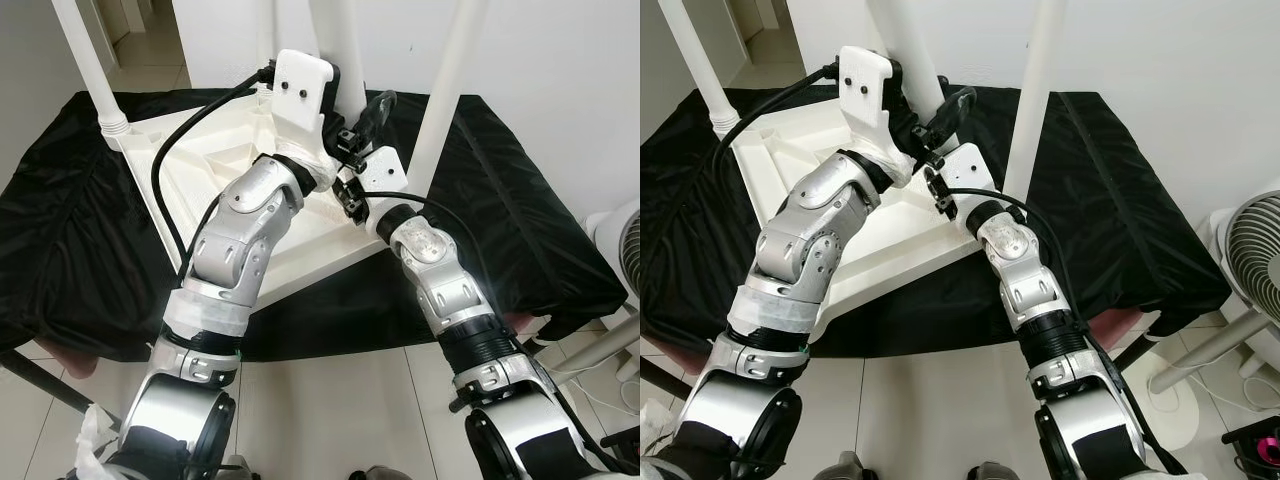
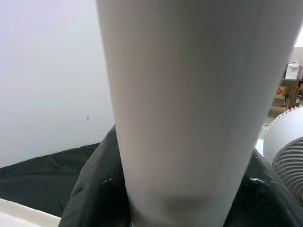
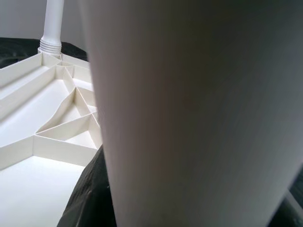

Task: Building children table

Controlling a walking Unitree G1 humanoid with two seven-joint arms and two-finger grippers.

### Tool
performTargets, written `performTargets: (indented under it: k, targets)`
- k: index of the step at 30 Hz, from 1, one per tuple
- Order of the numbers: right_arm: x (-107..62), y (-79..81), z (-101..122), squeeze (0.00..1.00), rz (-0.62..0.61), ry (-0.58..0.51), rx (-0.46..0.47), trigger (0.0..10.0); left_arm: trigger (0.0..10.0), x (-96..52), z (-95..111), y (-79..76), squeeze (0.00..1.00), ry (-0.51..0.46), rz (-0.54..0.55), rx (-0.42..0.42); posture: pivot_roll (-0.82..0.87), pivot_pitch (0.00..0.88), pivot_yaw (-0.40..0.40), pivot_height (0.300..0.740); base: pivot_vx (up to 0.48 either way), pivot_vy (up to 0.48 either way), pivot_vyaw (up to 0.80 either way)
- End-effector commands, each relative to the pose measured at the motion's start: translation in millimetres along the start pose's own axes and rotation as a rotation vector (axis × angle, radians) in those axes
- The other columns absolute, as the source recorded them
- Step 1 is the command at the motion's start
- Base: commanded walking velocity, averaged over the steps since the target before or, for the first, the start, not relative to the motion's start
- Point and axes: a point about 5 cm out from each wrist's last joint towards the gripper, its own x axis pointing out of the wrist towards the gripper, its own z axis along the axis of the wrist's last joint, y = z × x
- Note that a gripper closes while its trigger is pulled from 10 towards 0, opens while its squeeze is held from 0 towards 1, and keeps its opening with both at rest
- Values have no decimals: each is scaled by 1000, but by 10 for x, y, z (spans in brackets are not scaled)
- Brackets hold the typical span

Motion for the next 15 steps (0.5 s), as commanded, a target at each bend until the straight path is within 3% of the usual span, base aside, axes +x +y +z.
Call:
performTargets:
  k: [1,2,3,4,5,6,7,8,14,15]
  targets:
    - [32,-50,4,0,-31,14,20,0,10000,13,32,-78,0,-13,-38,-1,-61,0,14,740,0,0,0]
    - [31,-55,-10,0,-41,24,42,0,10000,12,39,-84,0,-17,-38,-4,-58,0,15,740,0,0,0]
    - [31,-63,-27,0,-55,35,62,4941,10000,7,54,-97,0,-30,-49,8,-57,0,14,740,0,0,0]
    - [31,-63,-27,0,-55,35,62,4941,10000,7,54,-97,0,-30,-49,8,-57,0,14,740,0,0,0]
    - [31,-64,-33,0,-65,40,73,9216,10000,-4,68,-112,0,-44,-65,16,-54,0,15,740,0,0,0]
    - [31,-64,-33,0,-65,40,73,9216,10000,-4,68,-112,0,-44,-65,16,-54,0,15,740,0,0,0]
    - [34,-61,-33,0,-75,40,94,10000,10000,-15,71,-119,47,-47,-76,-13,-55,0,16,740,0,0,0]
    - [37,-64,-24,0,-87,34,103,10000,10000,-23,74,-122,1000,-51,-83,-46,-55,0,16,740,0,0,0]
    - [51,-90,13,0,-108,10,139,10000,10000,-36,152,-118,1000,-88,-105,-132,-55,0,16,740,0,0,0]
    - [50,-105,26,0,-116,-1,160,10000,10000,-46,191,-103,910,-105,-111,-170,-48,0,15,740,0,0,0]
